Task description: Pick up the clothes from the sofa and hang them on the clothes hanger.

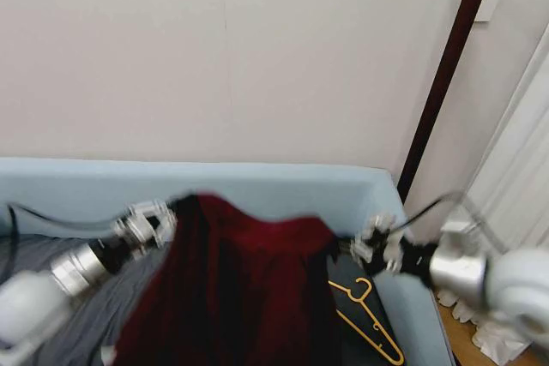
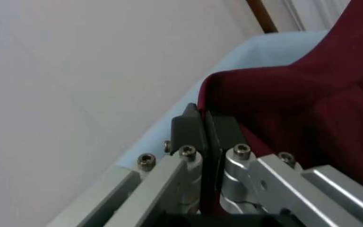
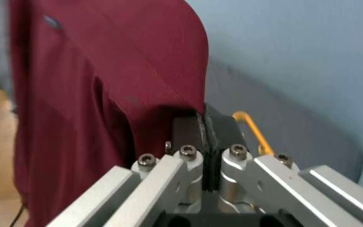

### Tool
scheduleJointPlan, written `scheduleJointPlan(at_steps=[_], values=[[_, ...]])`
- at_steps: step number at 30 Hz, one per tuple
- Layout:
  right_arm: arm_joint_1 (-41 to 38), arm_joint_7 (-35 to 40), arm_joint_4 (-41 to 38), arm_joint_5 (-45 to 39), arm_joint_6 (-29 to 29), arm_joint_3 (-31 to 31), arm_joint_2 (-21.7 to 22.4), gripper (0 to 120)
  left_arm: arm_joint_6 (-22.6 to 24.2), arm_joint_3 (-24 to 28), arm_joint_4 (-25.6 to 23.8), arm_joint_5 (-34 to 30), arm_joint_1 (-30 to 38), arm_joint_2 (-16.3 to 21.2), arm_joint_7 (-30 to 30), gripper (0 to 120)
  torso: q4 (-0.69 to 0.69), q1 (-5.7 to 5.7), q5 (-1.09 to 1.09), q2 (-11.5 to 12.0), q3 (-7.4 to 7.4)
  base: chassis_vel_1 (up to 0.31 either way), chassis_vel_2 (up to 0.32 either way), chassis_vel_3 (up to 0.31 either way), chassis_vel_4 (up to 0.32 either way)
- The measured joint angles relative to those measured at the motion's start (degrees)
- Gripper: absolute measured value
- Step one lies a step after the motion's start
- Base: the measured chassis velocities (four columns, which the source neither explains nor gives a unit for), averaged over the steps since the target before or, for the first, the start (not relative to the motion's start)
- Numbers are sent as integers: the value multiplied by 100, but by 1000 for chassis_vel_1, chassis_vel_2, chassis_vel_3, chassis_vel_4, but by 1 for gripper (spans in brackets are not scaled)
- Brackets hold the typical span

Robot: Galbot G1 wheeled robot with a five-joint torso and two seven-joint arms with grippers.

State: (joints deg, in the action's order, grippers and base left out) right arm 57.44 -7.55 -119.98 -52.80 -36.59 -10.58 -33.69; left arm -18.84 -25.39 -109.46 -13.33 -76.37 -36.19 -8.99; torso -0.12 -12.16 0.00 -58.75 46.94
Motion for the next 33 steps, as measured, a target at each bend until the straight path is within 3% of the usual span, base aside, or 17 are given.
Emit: scheduleJointPlan(at_steps=[2,3,7,8,11,12,15,23,31,33], values=[[-125,137,495,343,104,414,-404,0,444,139,76,-15,-45,-332,111,0,3,0,2,0,0,0,0,0,0],[-125,137,495,343,104,414,-404,0,444,139,76,-15,-45,-332,111,0,3,0,2,0,0,0,0,0,0],[-521,1003,1042,680,137,1177,-1007,0,1509,328,80,-103,-3,-736,378,0,4,0,-1,0,0,0,0,0,0],[-521,1003,1042,680,137,1177,-1007,0,1509,328,80,-103,-3,-736,378,0,4,0,-1,0,0,0,0,0,0],[-628,1663,1217,1095,316,1529,-1423,0,2330,353,-68,-465,-53,-795,721,0,4,0,1,0,0,0,0,0,0],[-628,1663,1217,1095,316,1529,-1423,0,2330,353,-68,-465,-53,-795,721,0,4,0,1,0,0,0,0,0,0],[-631,2234,1417,1567,702,1908,-1645,0,2890,363,-212,-1080,-215,-807,1080,0,4,0,-1,0,-1,0,0,0,0],[-665,2738,2153,1820,1812,2424,-2054,0,3027,285,-238,-1558,-379,-1039,1426,0,3,1,0,0,-1,0,0,0,0],[-723,1436,2537,1727,2709,2398,-2266,0,2334,526,-169,-1530,-348,-1370,1436,0,3,1,1,0,-1,0,0,0,0],[-725,1266,2542,1668,2749,2355,-2317,8,2233,659,-132,-1457,-320,-1625,1414,0,3,1,0,0,-1,0,0,0,0]])
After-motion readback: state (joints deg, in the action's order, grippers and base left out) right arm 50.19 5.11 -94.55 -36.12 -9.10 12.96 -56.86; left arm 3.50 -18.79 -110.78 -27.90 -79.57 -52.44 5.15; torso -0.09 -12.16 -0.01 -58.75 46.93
